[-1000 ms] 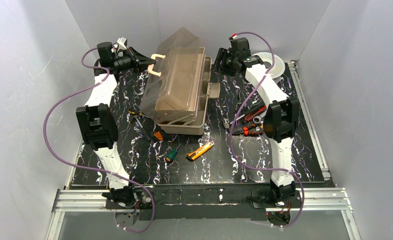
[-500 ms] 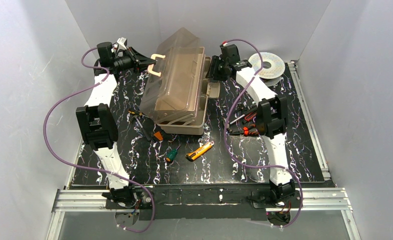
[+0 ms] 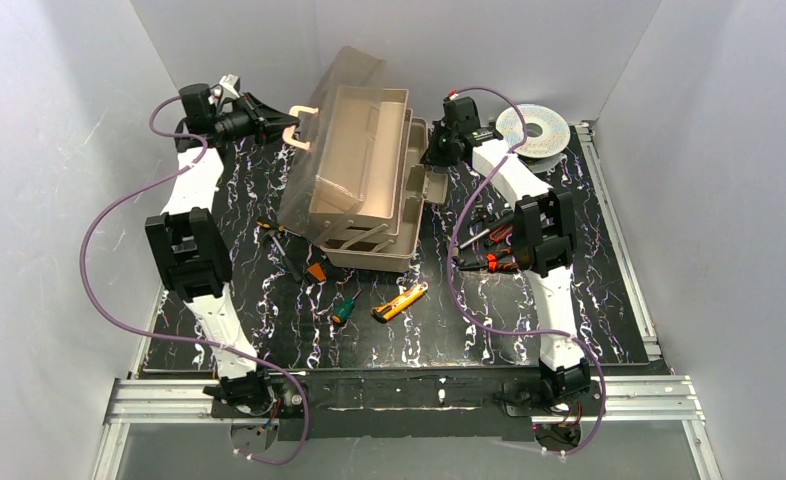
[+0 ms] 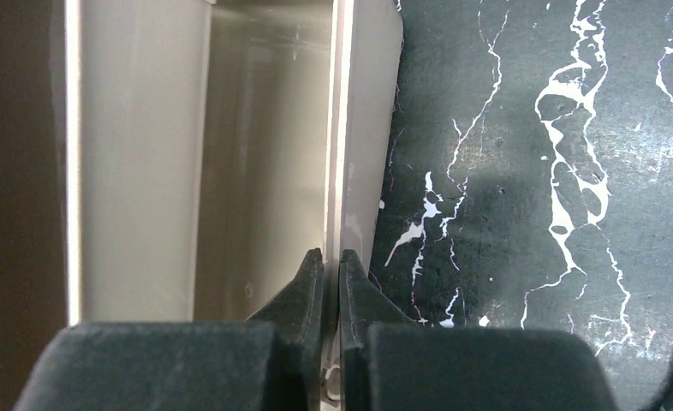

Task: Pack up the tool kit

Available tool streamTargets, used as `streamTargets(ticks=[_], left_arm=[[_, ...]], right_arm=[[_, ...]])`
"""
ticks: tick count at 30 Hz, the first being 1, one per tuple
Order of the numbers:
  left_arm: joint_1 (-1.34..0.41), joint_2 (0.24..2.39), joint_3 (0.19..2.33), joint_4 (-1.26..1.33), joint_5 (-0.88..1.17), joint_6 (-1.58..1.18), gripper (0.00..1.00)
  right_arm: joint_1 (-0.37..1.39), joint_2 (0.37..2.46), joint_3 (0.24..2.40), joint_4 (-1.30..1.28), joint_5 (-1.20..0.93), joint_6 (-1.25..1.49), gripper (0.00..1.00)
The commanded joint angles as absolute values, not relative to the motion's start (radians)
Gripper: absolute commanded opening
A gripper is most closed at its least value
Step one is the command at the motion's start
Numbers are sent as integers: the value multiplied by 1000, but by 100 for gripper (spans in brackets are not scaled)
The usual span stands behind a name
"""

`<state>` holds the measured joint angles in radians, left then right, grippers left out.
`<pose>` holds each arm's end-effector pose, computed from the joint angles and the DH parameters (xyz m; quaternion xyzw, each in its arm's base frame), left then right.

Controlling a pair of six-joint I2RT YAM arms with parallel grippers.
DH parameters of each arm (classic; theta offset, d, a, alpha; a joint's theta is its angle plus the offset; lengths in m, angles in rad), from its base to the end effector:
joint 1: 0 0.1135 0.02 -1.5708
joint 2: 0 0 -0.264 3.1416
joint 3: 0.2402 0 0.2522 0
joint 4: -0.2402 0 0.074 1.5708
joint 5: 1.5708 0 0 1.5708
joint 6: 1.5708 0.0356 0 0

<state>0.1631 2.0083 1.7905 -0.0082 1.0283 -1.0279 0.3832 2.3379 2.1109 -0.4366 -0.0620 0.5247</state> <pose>0.4727 0.0469 0.3376 -0.1285 0.7358 -0.5766 0.3312 0.5016 0.2046 0.2394 0.0500 0.8972 0.2171 0.3814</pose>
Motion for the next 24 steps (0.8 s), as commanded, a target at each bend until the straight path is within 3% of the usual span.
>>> streamTargets(ticks=[1,7,15,17,20,24], left_arm=[[254,1951,1862,29,1004,-1032,0],[331,1967,1853,13,1002,-1022,0],[398,2044,1939,-272,926,-834,0],[406,2056,1921,-286,912,-816,11],[409,2068,1891,-305,884,-791,41],[424,2033,1763,-189,847,-839,70]], right_arm=[[330,2277,2083,-427,-56,493,1],[317,2254,2066,-428,-58,490,1],[299,2228,2052,-426,-60,498,1],[293,2212,2038,-418,-58,500,1],[284,2187,2009,-394,-54,507,1],[275,2174,2005,-393,-55,511,1]])
